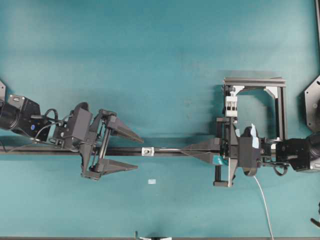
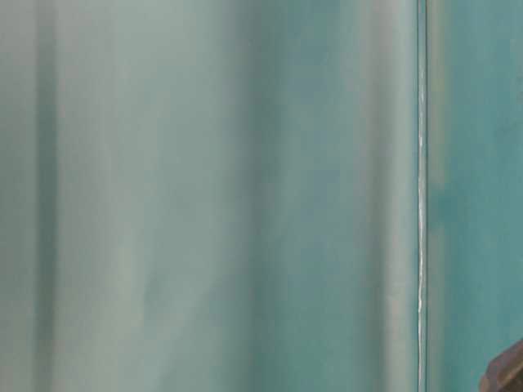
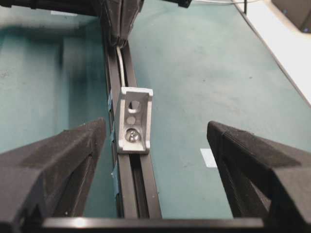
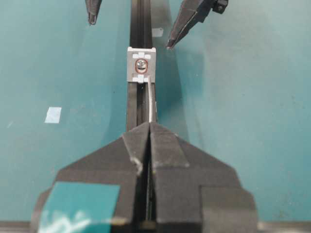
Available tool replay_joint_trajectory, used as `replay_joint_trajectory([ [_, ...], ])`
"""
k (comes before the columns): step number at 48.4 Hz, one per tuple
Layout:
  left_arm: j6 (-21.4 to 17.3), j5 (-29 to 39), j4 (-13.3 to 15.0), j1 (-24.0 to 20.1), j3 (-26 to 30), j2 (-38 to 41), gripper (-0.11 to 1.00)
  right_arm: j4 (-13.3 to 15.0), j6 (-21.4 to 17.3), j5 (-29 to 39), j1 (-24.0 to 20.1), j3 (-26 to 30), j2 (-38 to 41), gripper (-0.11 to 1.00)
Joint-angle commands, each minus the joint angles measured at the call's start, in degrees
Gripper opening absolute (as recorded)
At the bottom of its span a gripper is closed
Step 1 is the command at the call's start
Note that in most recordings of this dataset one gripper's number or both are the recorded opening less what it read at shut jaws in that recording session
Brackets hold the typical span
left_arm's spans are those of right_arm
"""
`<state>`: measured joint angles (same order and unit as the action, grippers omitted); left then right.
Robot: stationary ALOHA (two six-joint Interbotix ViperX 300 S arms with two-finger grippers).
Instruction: Insert the wire through the hole in the metal fitting marked with a red label. (retake)
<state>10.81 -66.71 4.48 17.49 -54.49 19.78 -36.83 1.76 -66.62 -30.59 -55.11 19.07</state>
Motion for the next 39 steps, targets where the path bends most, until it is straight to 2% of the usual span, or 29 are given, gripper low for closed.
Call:
replay_joint_trajectory([
  [1,0.0,-0.3,0.1,0.2,0.7,-0.7,0.40,-0.1,0.0,-0.5,-0.4,0.8,-0.7,0.01],
  [39,0.0,-0.3,0.1,0.3,0.7,-0.7,0.40,-0.1,-0.2,-0.4,-0.4,1.7,-0.4,0.01],
])
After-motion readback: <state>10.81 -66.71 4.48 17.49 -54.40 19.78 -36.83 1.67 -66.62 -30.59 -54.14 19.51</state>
